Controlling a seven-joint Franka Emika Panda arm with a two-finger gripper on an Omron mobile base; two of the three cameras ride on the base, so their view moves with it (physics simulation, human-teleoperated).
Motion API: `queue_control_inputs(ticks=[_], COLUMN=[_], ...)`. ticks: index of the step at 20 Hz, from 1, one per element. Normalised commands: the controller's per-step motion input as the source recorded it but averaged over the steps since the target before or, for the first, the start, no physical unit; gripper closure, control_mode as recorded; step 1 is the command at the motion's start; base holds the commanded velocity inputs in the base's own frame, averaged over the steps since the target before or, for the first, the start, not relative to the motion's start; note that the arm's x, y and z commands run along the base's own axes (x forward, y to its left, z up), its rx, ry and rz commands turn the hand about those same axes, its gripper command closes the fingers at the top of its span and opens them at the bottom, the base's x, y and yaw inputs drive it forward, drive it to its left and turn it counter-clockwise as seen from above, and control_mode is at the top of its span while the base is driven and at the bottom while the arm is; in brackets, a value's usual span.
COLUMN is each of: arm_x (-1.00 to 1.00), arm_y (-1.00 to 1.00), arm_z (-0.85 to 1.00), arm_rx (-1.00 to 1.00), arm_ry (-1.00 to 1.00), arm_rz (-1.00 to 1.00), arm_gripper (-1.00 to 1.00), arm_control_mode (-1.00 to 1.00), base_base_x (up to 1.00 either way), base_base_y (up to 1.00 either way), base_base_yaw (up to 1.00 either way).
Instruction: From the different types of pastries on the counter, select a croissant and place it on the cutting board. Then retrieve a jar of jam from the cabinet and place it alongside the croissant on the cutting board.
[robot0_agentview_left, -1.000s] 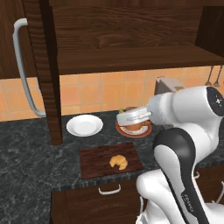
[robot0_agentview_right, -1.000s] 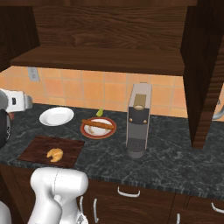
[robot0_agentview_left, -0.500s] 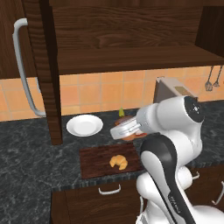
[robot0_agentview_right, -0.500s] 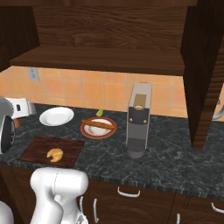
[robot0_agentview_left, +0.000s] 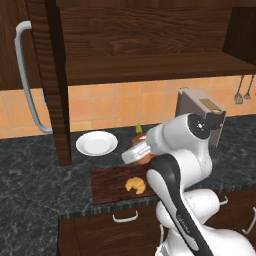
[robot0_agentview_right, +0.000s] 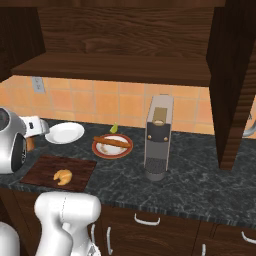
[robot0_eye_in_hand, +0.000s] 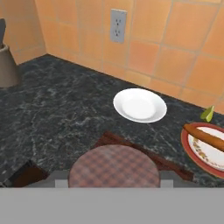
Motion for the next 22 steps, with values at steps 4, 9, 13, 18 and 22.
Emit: queue_control_inputs(ticks=[4, 9, 13, 18, 22], arm_x=[0.28, 0.41, 0.5, 0.53, 0.39], arm_y=[0.12, 0.18, 0.05, 0.2, 0.28], arm_z=[-0.68, -0.61, -0.48, -0.31, -0.22], arm_rx=[-0.03, 0.0, 0.0, 0.0, 0.0], arm_ry=[0.0, -0.03, -0.14, -0.14, -0.03], arm_rz=[0.0, 0.04, 0.0, 0.04, 0.06], arm_gripper=[1.0, 1.0, 1.0, 1.0, 1.0], arm_control_mode=[-1.0, -1.0, -1.0, -1.0, -1.0], base_base_x=[0.0, 0.0, 0.0, 0.0, 0.0], base_base_y=[0.0, 0.0, 0.0, 0.0, 0.0], base_base_yaw=[0.0, 0.0, 0.0, 0.0, 0.0])
